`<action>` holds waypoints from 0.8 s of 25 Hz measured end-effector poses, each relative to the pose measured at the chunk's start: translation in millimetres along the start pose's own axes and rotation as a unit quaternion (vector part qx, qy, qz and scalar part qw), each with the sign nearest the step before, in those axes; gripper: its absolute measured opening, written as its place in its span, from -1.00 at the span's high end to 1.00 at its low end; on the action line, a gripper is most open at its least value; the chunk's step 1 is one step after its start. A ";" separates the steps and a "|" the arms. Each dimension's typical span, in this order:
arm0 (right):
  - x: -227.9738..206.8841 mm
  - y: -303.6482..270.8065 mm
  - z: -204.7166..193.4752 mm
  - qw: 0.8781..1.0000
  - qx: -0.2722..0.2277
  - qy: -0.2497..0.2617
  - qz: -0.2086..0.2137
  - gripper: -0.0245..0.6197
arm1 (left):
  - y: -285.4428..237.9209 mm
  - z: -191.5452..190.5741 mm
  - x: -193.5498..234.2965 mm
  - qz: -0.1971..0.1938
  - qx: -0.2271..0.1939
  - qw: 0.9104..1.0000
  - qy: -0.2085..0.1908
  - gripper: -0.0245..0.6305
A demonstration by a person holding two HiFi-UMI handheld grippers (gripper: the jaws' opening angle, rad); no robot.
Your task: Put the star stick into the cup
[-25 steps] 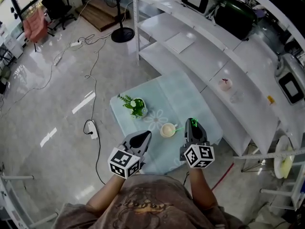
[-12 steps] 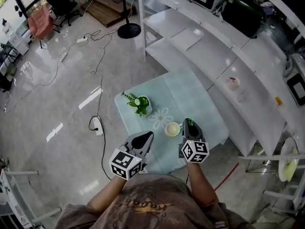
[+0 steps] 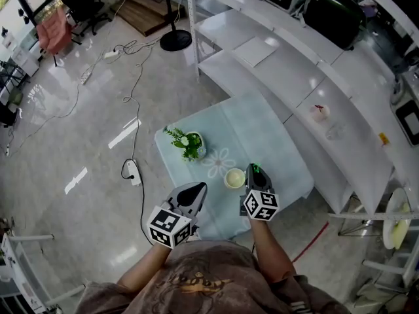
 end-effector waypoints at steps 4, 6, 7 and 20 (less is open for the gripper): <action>-8.2 -5.0 -10.2 1.000 0.006 -0.019 -0.006 0.87 | -2.5 -1.9 2.2 0.006 0.003 1.000 0.003 0.86; -11.5 -5.9 -14.3 1.000 0.011 -0.027 -0.011 0.87 | -1.6 -2.6 3.4 0.008 0.005 1.000 0.007 0.86; -12.7 -6.1 -15.7 0.999 0.012 -0.029 -0.012 0.87 | -1.0 -3.2 4.1 0.009 0.006 1.000 0.009 0.86; -27.0 -9.8 -29.7 0.999 0.045 -0.030 -0.002 0.67 | -1.0 -12.4 4.1 0.008 0.017 0.999 0.025 0.86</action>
Point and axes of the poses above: the fingertips, and each gripper's own axes: y backward along the fingers, x to its left, z out of its top, the point moved 7 cm from there along y, backward along the fingers, and after that the axes turned 5 degrees about -z, right-handed, at the moved point
